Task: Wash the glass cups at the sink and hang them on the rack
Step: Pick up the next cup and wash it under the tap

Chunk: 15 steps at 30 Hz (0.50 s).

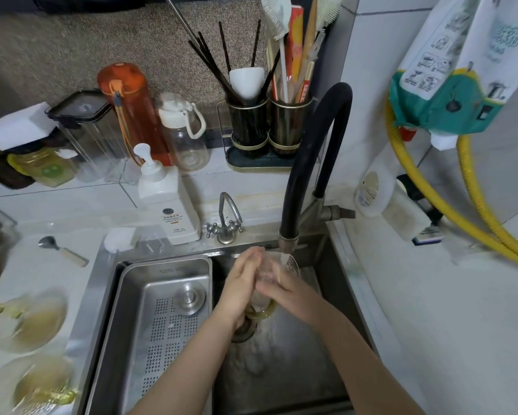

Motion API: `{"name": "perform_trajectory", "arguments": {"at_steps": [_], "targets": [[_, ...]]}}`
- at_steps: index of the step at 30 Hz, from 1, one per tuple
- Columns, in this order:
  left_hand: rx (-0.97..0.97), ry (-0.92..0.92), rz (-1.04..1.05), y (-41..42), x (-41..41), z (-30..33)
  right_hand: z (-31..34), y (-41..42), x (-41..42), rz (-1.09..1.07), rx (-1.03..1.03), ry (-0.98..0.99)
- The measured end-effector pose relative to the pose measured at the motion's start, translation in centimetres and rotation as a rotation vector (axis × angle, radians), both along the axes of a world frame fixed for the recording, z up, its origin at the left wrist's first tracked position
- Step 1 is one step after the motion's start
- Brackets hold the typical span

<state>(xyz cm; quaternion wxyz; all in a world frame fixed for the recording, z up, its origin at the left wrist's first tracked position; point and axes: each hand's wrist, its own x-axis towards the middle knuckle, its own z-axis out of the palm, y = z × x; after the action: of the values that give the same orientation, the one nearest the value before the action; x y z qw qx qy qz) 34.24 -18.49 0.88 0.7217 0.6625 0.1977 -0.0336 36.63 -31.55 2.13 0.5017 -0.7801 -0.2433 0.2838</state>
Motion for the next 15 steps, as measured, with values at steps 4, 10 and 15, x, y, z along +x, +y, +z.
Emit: {"name": "perform_trajectory", "arguments": {"at_steps": [4,10,15], "targets": [[-0.019,0.007,0.038,0.8,0.5,0.3,-0.1,0.0,0.0,0.015,-0.182,-0.113],[-0.033,0.035,0.045,0.5,0.8,0.5,-0.1,0.9,0.5,-0.075,-0.002,0.06],[-0.069,0.168,0.02,1.9,1.3,0.3,-0.1,-0.8,-0.4,-0.007,-0.129,-0.163]]}}
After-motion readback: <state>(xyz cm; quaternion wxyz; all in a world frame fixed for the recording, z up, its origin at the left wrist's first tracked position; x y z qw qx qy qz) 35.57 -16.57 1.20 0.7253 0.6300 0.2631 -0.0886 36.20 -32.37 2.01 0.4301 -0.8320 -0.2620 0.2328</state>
